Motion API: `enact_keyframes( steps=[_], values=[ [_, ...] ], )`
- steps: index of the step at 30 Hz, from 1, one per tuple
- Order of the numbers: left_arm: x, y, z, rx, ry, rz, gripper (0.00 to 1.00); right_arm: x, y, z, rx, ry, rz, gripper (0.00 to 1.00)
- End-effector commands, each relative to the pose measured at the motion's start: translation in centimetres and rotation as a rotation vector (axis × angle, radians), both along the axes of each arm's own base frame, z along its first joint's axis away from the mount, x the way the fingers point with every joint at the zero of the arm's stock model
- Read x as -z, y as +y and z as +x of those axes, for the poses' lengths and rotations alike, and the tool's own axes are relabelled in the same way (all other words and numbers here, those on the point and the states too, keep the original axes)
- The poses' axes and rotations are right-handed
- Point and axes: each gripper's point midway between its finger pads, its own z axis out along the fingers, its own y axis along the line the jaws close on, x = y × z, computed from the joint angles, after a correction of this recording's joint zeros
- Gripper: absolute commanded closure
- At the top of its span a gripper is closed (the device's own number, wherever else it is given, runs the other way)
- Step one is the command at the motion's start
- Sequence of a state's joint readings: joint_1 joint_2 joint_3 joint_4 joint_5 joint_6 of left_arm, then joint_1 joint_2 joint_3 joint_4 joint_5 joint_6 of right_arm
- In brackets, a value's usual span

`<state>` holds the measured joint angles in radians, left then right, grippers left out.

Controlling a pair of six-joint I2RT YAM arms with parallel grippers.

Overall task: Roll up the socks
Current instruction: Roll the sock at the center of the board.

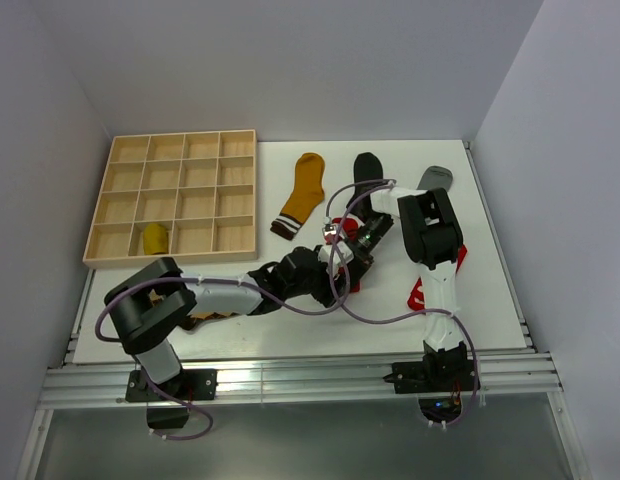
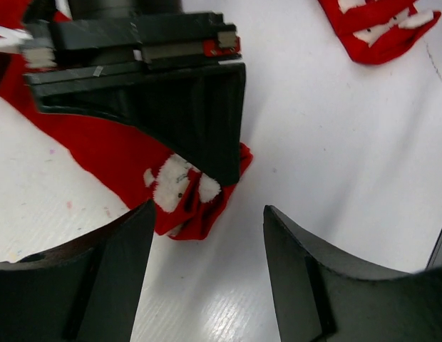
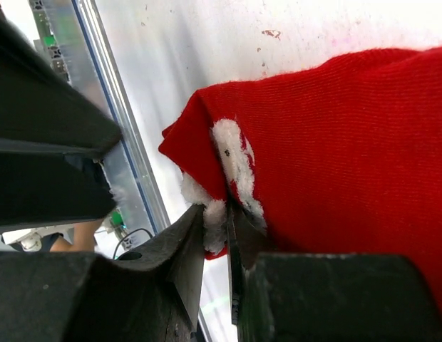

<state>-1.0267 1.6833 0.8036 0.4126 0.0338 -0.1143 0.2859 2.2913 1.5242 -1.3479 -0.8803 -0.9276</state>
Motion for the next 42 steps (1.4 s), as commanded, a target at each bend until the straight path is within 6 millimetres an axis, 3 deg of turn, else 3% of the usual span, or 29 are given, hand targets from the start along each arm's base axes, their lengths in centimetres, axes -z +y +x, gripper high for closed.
enact_keyframes(
  steps=[1,8,19,30,33,37,38,42],
  values=[
    [0.9,-1.3,-0.7,0.079,0.019,0.014,0.33,-0.9,-0.4,-0.3,-0.009,0.037,-0.038,0.77],
    [3.8,-1.9,-1.6,0.083,-0.024,0.137,0.35,-0.6,-0.6,0.3,0.005,0.034,-0.051,0.78],
    [5.6,-1.3,0.3,-0.031,-0.197,0.276,0.42,-0.5,-0.9,0.2,-0.006,0.026,-0.063,0.78],
    [6.8,-1.2,-1.1,0.031,-0.129,0.305,1.0,-0.3,-1.0,0.8,-0.002,-0.018,-0.076,0.78],
    [6.9,-1.4,-2.3,0.082,-0.072,0.309,1.0,-0.3,-0.9,1.9,0.025,-0.085,-0.085,0.76],
    [6.8,-1.8,-3.6,0.111,0.091,0.275,1.0,-0.9,-1.1,3.2,0.078,-0.246,-0.099,0.62],
    [6.7,-1.8,-3.8,0.119,0.12,0.264,1.0,-1.9,-0.9,4.4,0.102,-0.338,-0.079,0.6],
    [5.5,-1.2,-3.9,0.123,0.245,0.206,1.0,-3.7,-1.3,5.9,0.206,-0.444,-0.048,0.54]
  ],
)
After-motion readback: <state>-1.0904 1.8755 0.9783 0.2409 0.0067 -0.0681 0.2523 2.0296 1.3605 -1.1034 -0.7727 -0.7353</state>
